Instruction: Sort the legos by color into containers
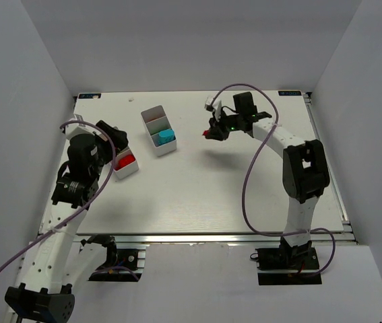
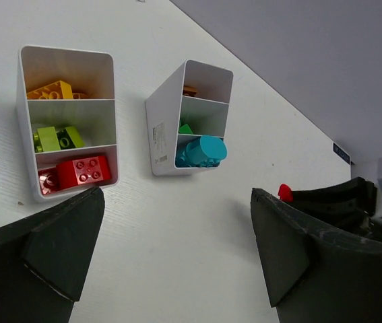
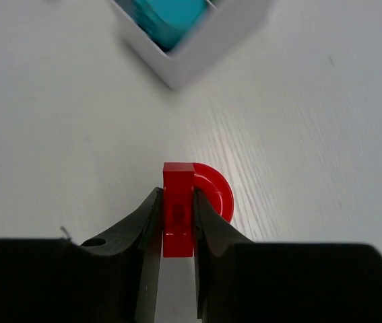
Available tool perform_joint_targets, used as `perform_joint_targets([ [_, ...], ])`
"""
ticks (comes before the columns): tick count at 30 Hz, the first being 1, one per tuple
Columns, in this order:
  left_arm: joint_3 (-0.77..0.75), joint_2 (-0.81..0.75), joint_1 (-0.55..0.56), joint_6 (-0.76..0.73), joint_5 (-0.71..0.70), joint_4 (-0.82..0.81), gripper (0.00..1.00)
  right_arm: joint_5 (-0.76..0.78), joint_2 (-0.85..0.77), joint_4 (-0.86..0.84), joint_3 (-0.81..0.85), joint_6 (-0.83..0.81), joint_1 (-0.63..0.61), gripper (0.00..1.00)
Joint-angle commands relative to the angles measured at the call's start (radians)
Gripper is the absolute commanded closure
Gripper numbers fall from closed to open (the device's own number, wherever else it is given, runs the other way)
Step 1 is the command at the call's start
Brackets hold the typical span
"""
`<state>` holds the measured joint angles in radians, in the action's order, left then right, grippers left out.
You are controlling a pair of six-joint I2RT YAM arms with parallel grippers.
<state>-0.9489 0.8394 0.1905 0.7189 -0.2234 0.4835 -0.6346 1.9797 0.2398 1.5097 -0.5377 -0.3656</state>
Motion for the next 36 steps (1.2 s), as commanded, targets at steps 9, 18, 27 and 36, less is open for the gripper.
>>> perform_joint_targets([
  [9, -0.034, -0.109, -0.006, -0.032, -0.024, 0.007, 0.02, -0.096, 0.045, -0.106, 0.215, -0.188, -0.410, 1.00],
  [18, -0.079, -0.112, -0.006, -0.052, -0.007, 0.066, 0.02, -0.025, 0.283, -0.198, 0.504, -0.150, -0.538, 1.00],
  [27, -0.076, -0.108, -0.006, -0.076, 0.004, 0.082, 0.02, 0.015, 0.337, -0.353, 0.474, -0.189, -0.610, 1.00],
  [36, -0.076, -0.094, -0.005, -0.108, 0.018, 0.101, 0.02, 0.095, 0.421, -0.405, 0.532, -0.159, -0.631, 1.00],
])
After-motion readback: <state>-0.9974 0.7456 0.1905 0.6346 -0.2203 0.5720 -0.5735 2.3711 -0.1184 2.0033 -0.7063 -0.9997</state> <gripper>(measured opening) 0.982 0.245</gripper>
